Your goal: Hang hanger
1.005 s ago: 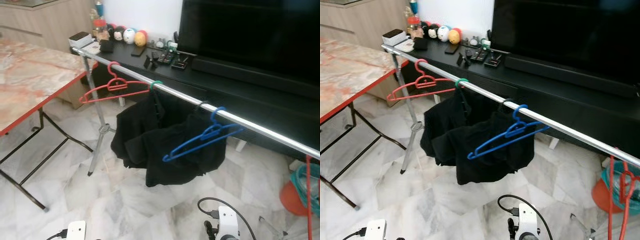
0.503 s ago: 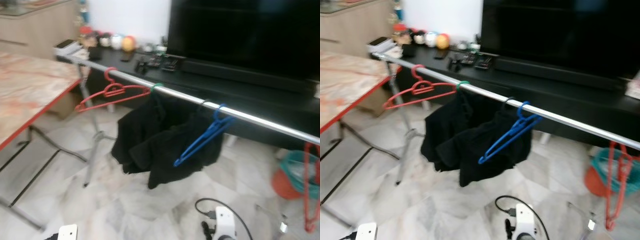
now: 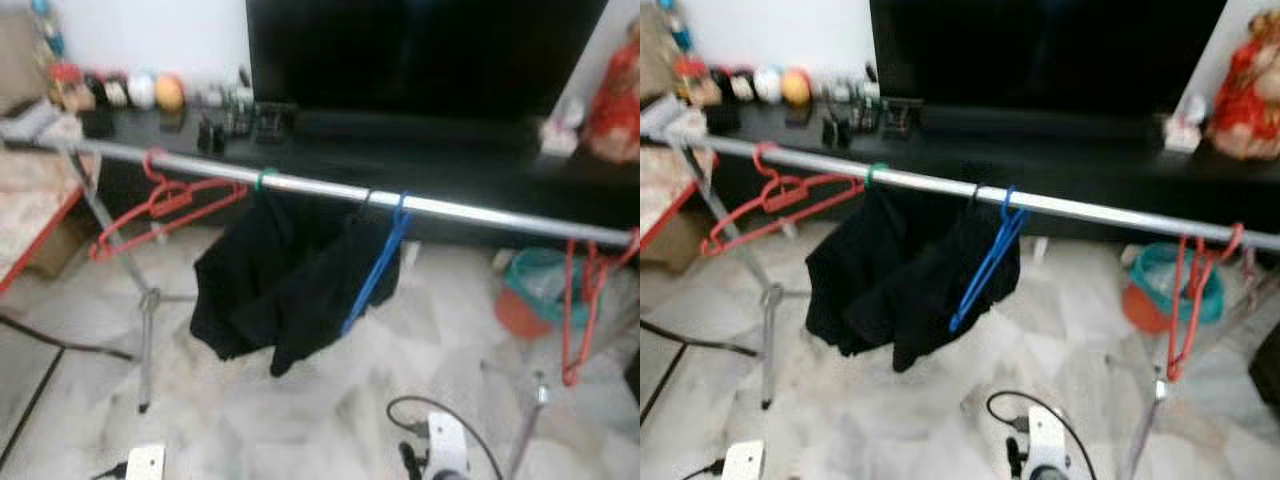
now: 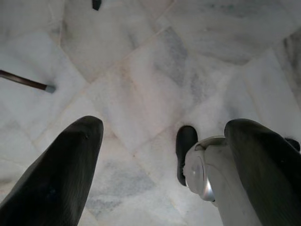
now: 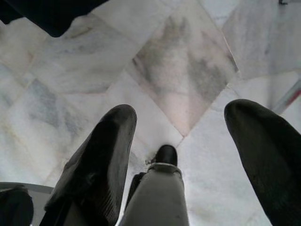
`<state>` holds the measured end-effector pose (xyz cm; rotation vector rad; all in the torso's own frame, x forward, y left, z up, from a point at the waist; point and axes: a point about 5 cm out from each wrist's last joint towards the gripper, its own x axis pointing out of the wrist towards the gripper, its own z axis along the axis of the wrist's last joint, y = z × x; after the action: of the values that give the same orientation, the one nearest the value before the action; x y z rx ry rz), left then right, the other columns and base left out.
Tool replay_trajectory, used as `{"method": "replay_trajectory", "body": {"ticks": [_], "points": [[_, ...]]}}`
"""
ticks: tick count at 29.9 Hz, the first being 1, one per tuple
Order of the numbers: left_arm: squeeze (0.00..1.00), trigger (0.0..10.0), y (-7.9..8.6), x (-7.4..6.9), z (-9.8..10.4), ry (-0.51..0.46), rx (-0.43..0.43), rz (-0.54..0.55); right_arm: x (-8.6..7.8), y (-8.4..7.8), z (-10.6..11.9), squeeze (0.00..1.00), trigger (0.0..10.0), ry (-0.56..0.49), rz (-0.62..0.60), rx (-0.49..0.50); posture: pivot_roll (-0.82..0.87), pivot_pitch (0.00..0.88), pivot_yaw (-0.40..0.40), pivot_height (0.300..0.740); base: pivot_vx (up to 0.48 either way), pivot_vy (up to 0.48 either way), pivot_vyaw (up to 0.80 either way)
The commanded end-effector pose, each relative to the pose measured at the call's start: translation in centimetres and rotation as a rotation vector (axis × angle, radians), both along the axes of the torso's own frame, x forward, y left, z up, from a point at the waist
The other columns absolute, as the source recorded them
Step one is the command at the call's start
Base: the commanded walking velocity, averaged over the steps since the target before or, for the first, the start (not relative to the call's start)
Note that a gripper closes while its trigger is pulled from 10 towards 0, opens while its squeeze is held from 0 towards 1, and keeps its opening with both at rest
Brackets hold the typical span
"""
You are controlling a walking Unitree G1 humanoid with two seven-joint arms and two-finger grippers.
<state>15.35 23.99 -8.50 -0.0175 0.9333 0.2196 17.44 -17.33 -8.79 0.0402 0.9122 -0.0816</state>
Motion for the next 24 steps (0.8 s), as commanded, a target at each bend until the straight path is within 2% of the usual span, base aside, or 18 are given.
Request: {"method": "replay_trajectory", "body": {"ticks": [1, 15, 20, 24], "points": [[0.00, 10.0, 0.09, -0.68, -0.28, 0.026, -0.006, 0.015, 0.09, 0.17, 0.05, 0.00, 10.0, -0.009, -0.003, 0.003, -0.01, 0.000, -0.020, 0.740, 0.000, 0.266, 0.00], [0.00, 10.0, 0.17, -0.59, -0.23, 0.022, -0.004, 0.022, 0.12, 0.23, 0.06, 0.00, 10.0, -0.009, -0.008, 0.007, -0.01, 0.000, -0.020, 0.740, 0.000, 0.268, 0.00], [0.00, 10.0, 0.16, -0.51, -0.19, 0.018, -0.005, 0.024, 0.19, 0.24, 0.09, 0.00, 10.0, -0.014, -0.006, 0.010, -0.01, 0.000, -0.021, 0.740, 0.000, 0.260, -0.73], [0.00, 10.0, 0.16, -0.44, -0.17, 0.016, -0.005, 0.025, 0.26, 0.25, 0.13, 0.00, 10.0, -0.018, -0.005, 0.011, -0.01, 0.000, -0.020, 0.740, 0.000, 0.261, -0.33]]}}
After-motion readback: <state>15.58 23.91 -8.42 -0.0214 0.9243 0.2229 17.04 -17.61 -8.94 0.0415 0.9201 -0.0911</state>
